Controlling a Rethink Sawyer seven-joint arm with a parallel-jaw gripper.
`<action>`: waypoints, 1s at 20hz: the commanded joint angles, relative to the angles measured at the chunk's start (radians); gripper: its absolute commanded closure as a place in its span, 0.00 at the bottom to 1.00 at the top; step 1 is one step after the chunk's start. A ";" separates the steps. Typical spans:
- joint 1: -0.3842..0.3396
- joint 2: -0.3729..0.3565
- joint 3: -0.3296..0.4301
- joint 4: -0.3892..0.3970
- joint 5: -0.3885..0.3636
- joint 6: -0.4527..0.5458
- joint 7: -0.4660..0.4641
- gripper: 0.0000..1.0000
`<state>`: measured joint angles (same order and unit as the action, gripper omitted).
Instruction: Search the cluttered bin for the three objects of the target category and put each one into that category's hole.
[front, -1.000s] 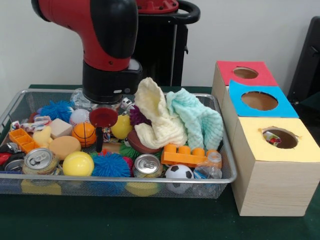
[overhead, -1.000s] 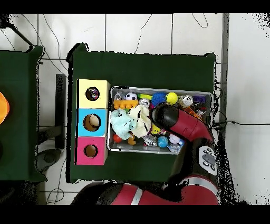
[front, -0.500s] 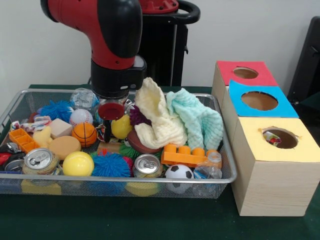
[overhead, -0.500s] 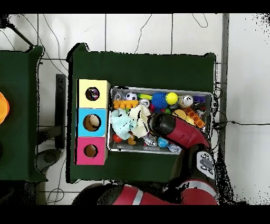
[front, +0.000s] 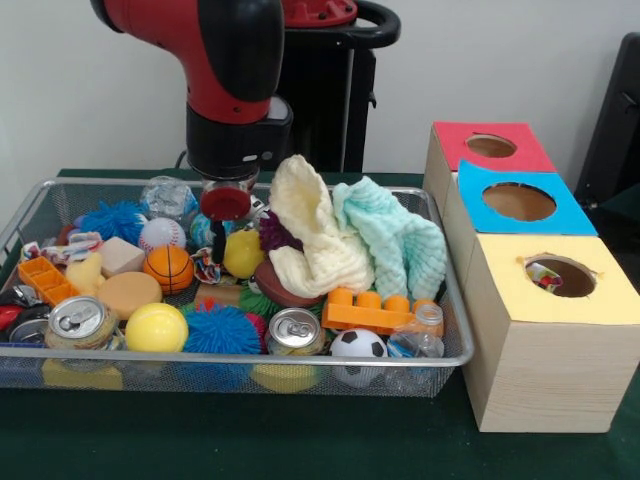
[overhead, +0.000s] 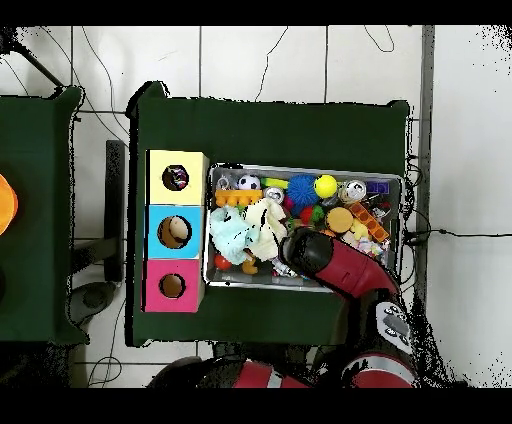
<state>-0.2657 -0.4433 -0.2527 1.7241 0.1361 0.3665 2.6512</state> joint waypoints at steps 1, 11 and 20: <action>-0.046 -0.012 0.129 0.151 -0.065 -0.144 0.020 0.00; -0.142 0.019 0.136 0.252 -0.160 -0.306 0.031 0.00; -0.258 0.056 0.139 0.234 -0.238 -0.370 0.012 0.00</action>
<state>-0.4520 -0.4698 -0.2010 1.8939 -0.0300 0.0191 2.6510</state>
